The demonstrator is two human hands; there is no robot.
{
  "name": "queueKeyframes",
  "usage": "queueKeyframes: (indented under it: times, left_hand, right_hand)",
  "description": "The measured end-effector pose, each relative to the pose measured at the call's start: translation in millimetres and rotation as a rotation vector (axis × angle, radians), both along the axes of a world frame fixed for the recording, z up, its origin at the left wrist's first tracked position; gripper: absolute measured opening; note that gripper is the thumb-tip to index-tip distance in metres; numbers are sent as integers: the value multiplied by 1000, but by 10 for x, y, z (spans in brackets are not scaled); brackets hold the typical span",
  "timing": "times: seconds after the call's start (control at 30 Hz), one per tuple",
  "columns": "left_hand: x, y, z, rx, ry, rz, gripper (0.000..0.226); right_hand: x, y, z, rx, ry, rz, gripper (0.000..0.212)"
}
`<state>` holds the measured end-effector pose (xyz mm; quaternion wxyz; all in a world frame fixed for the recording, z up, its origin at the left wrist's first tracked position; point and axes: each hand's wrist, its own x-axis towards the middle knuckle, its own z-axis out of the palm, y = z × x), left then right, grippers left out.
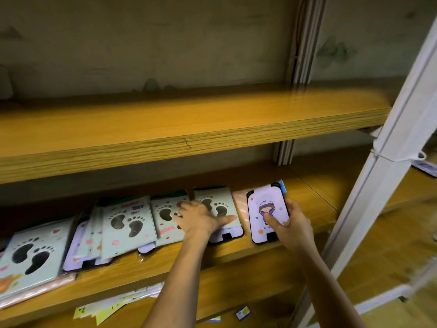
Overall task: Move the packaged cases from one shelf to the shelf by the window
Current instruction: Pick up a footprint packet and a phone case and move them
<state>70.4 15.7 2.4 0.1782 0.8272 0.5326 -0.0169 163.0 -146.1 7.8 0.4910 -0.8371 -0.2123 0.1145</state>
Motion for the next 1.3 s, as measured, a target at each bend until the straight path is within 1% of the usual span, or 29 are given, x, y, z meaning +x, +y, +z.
queueKeyframes:
  times: [0.1, 0.17, 0.33, 0.4, 0.47, 0.5, 0.6, 0.67, 0.77, 0.9, 0.93, 1.07, 1.2, 1.3]
  left_hand:
    - [45, 30, -31, 0, -36, -5, 136]
    - [74, 39, -29, -35, -65, 7, 136]
    - [93, 69, 12, -123, -44, -17, 135]
    - [96, 84, -5, -130, -76, -29, 134]
    - [69, 82, -36, -122, -188, -18, 132]
    - [48, 85, -43, -123, -281, -8, 125]
    - [-36, 84, -48, -167, -574, 19, 83]
    - [-109, 22, -33, -272, -733, 17, 61]
    - [-233, -237, 67, -471, -952, -11, 42]
    - [-244, -701, 222, -612, -1086, -86, 32]
    - [-208, -838, 258, -641, -1112, -95, 31]
    - [21, -1404, 300, -727, -1166, -119, 31]
    - [272, -1961, 340, -717, -1209, -102, 39]
    - [494, -2375, 355, -703, -1226, -91, 33]
  right_hand:
    - [-15, -23, 0, 18, 6, -7, 58]
    - [-15, -42, -3, 22, -4, -15, 59]
    - [-8, -118, 9, 34, -28, -20, 58]
    - [-5, -155, 12, 44, -25, -35, 59]
    - [2, -206, 3, 61, -19, -41, 59]
    - [10, -239, -7, 77, -16, -39, 59]
    - [31, -356, -19, 153, 37, -29, 58]
    - [65, -461, -24, 211, 97, -16, 56]
    - [140, -667, -7, 284, 178, 14, 50]
    - [271, -1055, 75, 385, 268, 86, 36]
    - [325, -1170, 97, 402, 280, 99, 35]
    - [571, -1676, 186, 412, 282, 171, 44]
    - [876, -2257, 282, 386, 238, 206, 53]
    - [1184, -2720, 329, 418, 244, 184, 53]
